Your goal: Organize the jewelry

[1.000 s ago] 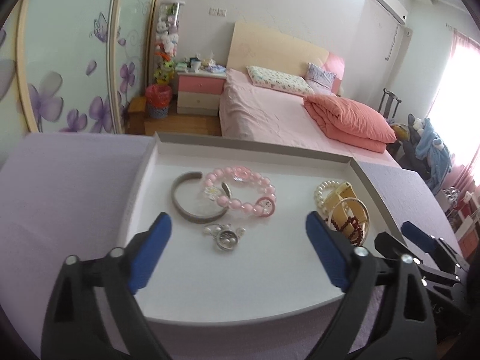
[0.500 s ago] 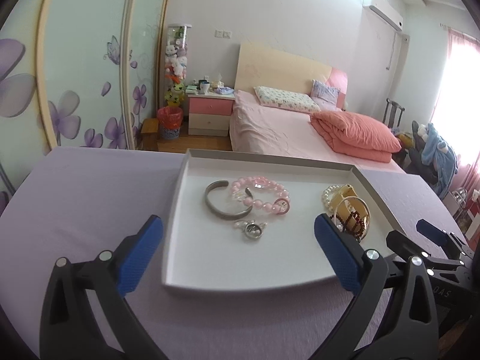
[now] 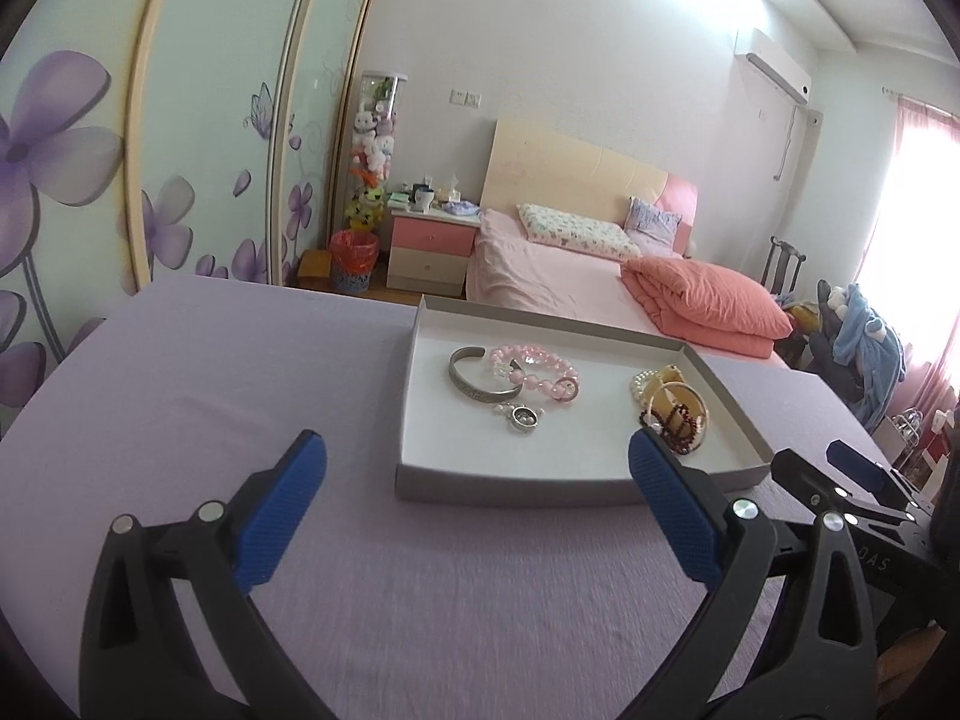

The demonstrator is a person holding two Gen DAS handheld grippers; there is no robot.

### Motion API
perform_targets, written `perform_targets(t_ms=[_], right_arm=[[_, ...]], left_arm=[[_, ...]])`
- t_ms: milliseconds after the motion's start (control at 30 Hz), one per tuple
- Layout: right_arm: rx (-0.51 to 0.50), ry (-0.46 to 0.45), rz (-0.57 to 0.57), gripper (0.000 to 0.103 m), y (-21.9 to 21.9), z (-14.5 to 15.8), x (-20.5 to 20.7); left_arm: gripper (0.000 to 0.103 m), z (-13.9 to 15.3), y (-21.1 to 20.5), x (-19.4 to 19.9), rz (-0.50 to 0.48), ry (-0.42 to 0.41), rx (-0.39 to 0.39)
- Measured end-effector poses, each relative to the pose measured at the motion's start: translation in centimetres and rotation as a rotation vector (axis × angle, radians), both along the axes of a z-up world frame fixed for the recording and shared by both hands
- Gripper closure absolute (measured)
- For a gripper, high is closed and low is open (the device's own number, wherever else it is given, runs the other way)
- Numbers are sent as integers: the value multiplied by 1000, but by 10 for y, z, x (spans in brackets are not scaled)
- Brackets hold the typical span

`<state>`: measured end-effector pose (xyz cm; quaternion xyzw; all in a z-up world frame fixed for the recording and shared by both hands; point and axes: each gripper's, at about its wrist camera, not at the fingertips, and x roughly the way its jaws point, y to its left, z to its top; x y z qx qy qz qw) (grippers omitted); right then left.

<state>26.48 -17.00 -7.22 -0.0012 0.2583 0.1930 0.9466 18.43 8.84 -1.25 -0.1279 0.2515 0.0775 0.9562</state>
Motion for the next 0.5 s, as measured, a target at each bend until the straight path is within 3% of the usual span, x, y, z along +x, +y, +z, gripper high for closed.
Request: perform_targets(t_ms=[233, 500], right_arm=[[6, -18, 13, 1, 2, 7, -28], [-1, -32, 20, 1, 3, 7, -47]], left_arm=[[2, 8, -7, -30, -14, -20, 51], [2, 5, -13, -46, -48, -4, 31]])
